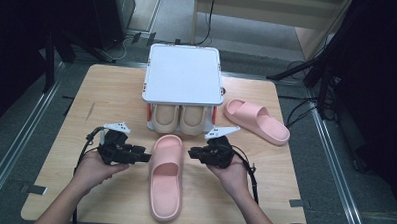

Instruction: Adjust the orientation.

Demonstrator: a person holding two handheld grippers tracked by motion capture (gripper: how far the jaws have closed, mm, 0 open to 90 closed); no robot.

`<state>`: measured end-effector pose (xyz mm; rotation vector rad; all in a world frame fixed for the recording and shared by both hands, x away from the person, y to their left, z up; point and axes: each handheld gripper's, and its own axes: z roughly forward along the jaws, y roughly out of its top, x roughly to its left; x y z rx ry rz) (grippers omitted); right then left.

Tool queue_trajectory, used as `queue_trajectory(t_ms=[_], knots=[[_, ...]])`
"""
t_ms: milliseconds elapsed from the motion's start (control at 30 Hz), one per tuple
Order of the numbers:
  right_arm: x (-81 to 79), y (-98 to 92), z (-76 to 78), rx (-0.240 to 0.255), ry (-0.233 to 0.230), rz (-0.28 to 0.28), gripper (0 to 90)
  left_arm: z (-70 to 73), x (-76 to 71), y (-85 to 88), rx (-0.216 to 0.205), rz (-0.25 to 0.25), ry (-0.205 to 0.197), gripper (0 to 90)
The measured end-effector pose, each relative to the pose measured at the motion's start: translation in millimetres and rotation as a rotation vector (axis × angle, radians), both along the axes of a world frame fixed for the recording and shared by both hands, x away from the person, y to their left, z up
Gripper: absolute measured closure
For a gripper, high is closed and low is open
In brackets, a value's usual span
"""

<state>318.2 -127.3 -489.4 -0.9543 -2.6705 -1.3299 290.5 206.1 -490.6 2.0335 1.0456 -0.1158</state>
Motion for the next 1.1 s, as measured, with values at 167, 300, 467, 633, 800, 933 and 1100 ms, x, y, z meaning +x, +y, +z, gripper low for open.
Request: queue_trajectory(t_ms=[167,300,467,633,800,933,1100], knots=[[0.0,-17.9,6.3,0.011,-0.025,-0.034,74.1,4.8,5.0,4.7,0.015,-0.001,-0.007,48.2],[3.2,-36.0,12.1,0.023,-0.032,-0.080,73.2,7.5,10.1,7.3,0.004,-0.007,-0.006,47.1],[12.3,-65.6,21.2,0.015,-0.052,-0.129,71.9,10.8,16.3,10.6,-0.012,0.004,-0.003,46.9],[20.5,-89.2,25.0,0.027,-0.046,-0.183,71.8,10.7,20.5,12.3,-0.015,0.007,0.005,47.0],[34.5,-109.7,27.2,0.004,-0.059,-0.202,70.1,9.6,22.9,12.5,-0.013,0.008,0.006,46.7],[43.4,-124.4,22.7,-0.009,-0.066,-0.216,70.7,8.2,24.0,12.0,-0.014,0.004,0.011,46.3],[55.0,-142.5,19.4,-0.006,-0.062,-0.240,71.2,9.1,22.8,14.5,-0.029,0.013,0.005,46.1]])
